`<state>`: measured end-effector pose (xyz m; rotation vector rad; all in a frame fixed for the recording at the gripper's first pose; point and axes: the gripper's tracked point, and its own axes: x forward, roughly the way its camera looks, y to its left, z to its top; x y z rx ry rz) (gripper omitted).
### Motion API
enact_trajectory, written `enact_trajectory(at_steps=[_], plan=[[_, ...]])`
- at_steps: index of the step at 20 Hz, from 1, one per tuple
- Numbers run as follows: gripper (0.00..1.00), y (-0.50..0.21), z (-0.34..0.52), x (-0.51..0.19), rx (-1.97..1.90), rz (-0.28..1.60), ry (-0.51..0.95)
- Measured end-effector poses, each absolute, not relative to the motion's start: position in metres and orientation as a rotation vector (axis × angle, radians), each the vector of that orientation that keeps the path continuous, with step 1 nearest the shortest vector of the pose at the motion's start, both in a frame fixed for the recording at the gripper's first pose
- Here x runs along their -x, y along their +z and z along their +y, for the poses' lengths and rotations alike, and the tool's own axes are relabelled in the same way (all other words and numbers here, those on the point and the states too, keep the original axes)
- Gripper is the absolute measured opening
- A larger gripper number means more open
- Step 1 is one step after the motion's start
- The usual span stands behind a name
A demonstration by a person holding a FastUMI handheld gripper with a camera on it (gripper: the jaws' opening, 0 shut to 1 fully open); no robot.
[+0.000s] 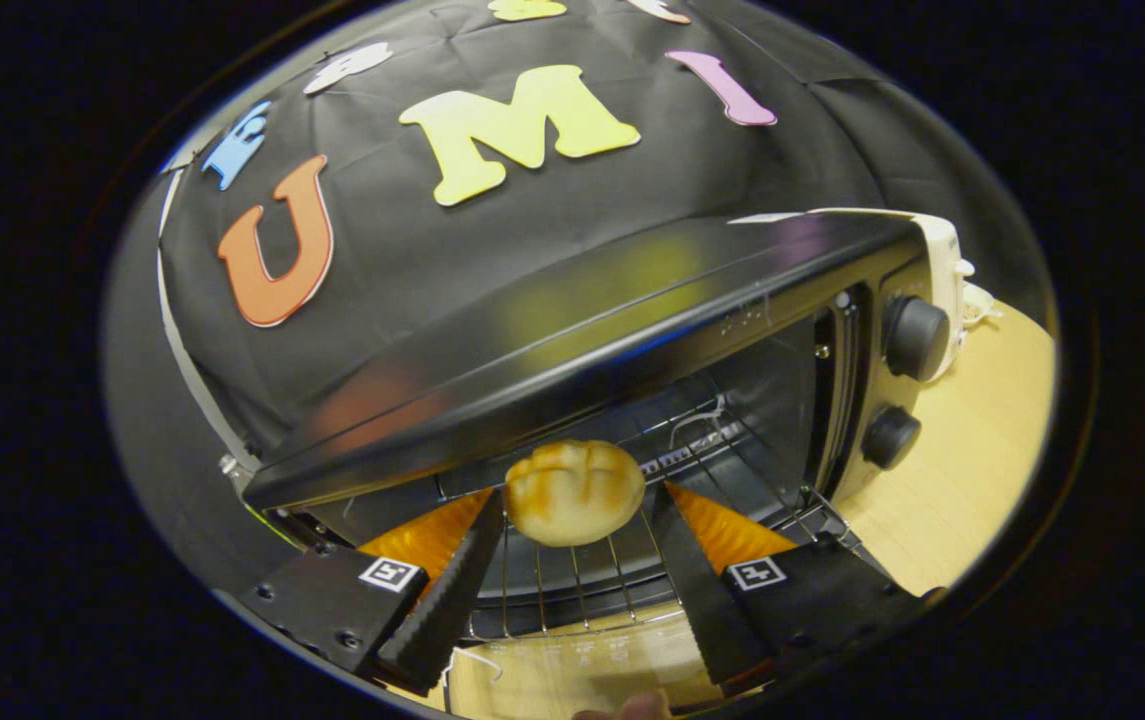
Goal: Open the toaster oven, put the food inside, and close the toaster oven door.
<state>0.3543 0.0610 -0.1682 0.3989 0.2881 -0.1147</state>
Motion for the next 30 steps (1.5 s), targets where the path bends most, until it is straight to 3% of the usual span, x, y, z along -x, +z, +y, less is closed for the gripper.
enact_trajectory(at_steps=[14, 30], plan=[[1.0, -0.162, 0.085, -0.183, -0.095, 0.377, 0.125], [1.0, -0.262, 0.063, -0.167, -0.064, 0.672, 0.143]])
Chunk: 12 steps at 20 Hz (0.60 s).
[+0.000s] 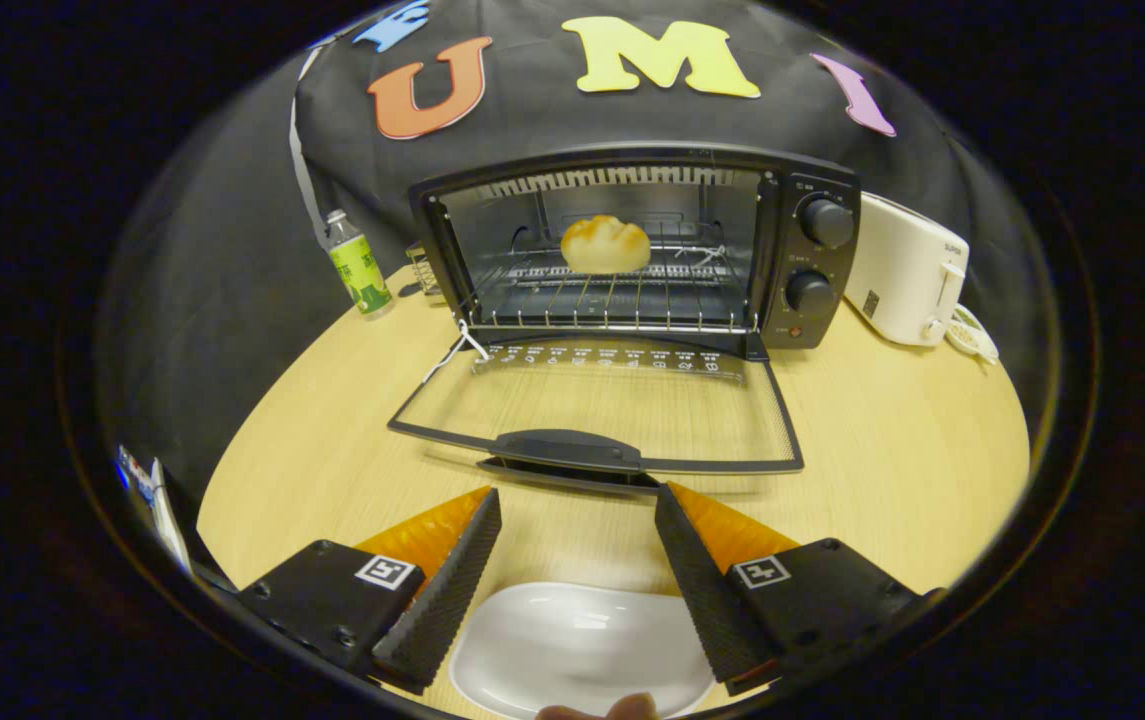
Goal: Open the toaster oven, put the food inside, and close the toaster oven door.
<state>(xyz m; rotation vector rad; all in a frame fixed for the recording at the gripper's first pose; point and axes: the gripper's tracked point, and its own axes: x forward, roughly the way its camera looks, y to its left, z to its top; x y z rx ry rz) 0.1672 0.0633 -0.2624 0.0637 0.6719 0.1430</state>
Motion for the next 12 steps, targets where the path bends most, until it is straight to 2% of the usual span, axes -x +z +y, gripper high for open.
enact_trajectory(at_steps=[12], plan=[[1.0, -0.279, 0.068, -0.163, -0.035, 0.718, 0.131]])
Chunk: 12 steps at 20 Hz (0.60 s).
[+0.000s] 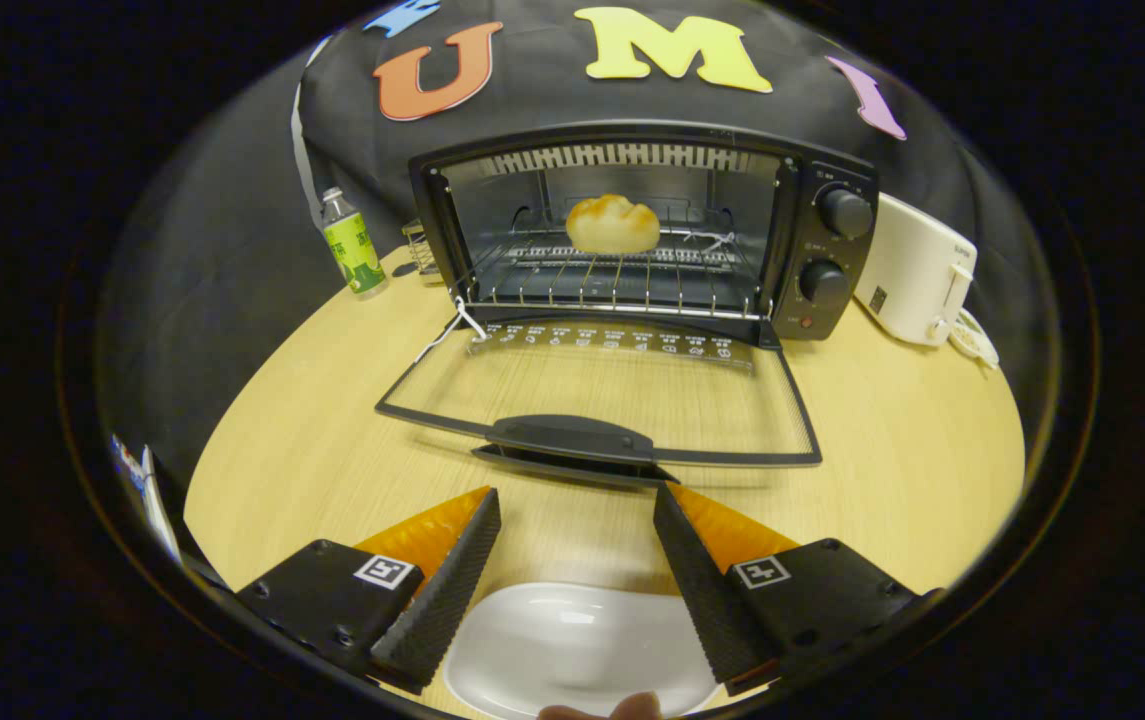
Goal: Open the toaster oven, put the food inside, and close the toaster oven door.
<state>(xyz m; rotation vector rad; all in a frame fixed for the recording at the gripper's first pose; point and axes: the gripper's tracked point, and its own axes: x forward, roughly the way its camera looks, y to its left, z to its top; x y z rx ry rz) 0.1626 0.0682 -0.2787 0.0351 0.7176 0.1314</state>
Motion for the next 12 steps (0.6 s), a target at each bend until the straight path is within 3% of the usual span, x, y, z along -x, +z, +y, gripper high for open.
enact_trajectory(at_steps=[12], plan=[[1.0, -0.273, 0.061, -0.172, -0.023, 0.689, 0.077]])
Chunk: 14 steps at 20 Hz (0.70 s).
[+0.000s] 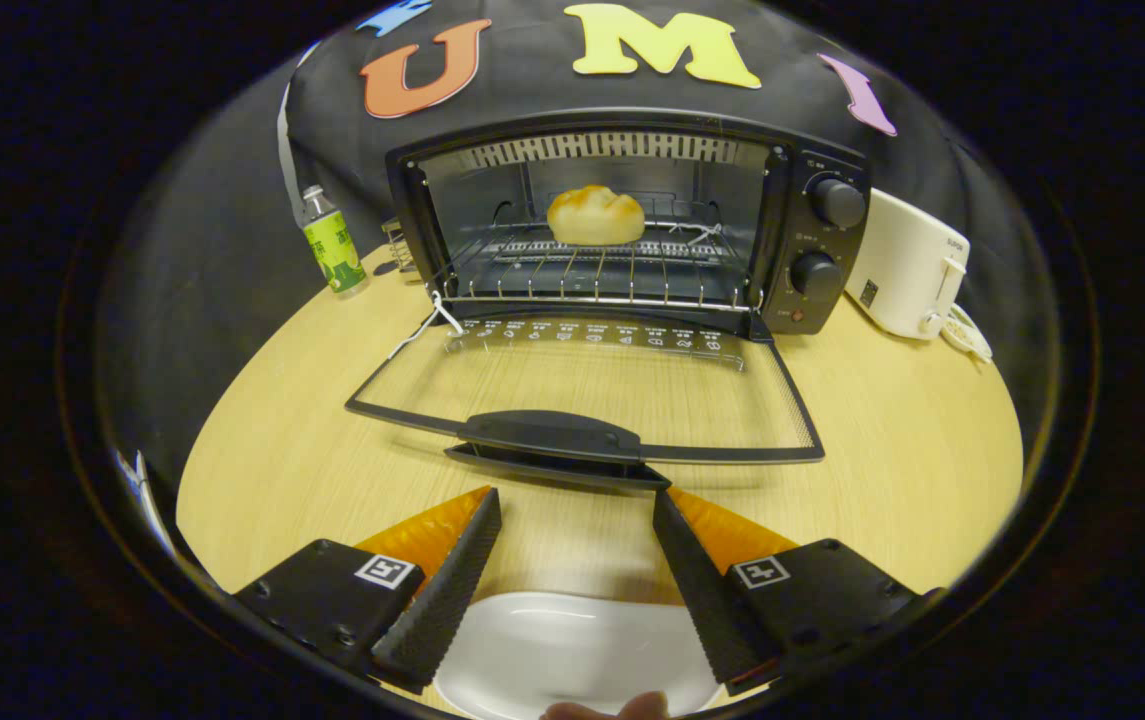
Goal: Open the toaster oven, put the food inside, and close the toaster oven door.
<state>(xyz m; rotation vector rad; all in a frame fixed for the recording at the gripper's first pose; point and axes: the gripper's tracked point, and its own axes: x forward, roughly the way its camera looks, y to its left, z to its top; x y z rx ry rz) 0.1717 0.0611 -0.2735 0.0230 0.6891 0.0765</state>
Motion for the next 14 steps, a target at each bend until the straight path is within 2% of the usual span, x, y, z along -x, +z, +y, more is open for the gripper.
enact_trajectory(at_steps=[3, 5, 14], plan=[[1.0, -0.258, 0.059, -0.173, -0.029, 0.652, 0.067], [1.0, -0.224, 0.049, -0.189, 0.025, 0.525, 0.046], [1.0, -0.181, 0.054, -0.206, 0.005, 0.477, 0.06]])
